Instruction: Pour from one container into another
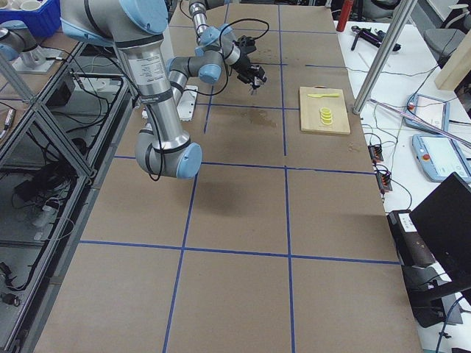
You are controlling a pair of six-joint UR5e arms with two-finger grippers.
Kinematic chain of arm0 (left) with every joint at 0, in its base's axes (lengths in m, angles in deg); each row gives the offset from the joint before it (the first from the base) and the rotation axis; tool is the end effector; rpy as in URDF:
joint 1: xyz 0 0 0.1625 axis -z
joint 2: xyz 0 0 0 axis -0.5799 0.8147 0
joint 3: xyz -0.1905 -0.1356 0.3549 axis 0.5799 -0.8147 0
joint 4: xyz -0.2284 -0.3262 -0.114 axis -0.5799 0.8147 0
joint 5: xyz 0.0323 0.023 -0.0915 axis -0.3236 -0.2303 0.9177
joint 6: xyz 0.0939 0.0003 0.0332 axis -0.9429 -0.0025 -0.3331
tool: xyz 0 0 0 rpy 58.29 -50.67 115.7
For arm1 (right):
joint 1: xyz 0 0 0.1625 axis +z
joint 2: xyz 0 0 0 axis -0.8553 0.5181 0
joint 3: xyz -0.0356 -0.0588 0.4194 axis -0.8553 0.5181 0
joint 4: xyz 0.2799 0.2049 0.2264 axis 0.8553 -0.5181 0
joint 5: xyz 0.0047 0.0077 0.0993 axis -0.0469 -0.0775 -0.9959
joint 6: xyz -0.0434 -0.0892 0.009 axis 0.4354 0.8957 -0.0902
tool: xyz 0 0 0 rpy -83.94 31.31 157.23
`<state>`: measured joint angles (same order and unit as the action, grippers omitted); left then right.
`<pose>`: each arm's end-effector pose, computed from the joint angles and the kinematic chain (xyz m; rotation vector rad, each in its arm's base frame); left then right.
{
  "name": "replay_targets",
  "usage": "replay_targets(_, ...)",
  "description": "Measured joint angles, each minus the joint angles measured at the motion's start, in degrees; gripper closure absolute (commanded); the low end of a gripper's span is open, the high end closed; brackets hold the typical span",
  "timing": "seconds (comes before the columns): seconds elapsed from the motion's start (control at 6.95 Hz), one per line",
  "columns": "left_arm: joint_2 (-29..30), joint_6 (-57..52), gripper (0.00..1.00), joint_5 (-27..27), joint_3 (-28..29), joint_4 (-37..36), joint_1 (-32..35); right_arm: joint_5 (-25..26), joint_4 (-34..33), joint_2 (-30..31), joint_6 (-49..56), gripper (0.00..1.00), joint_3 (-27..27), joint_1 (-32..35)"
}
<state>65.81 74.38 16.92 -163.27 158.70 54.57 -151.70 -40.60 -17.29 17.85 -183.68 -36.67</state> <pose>0.5593 -0.3642 0.2056 1.1833 1.1523 0.2797 -0.4292 -0.3605 0.1645 1.0974 -0.4723 -0.5988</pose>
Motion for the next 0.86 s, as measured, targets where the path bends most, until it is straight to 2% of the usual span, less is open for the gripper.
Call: replay_targets(0.86, 1.53, -0.09, 1.0, 0.15, 0.95, 0.03, -1.11, 0.75, -1.52, -3.16, 5.91, 1.0, 3.31, 0.9)
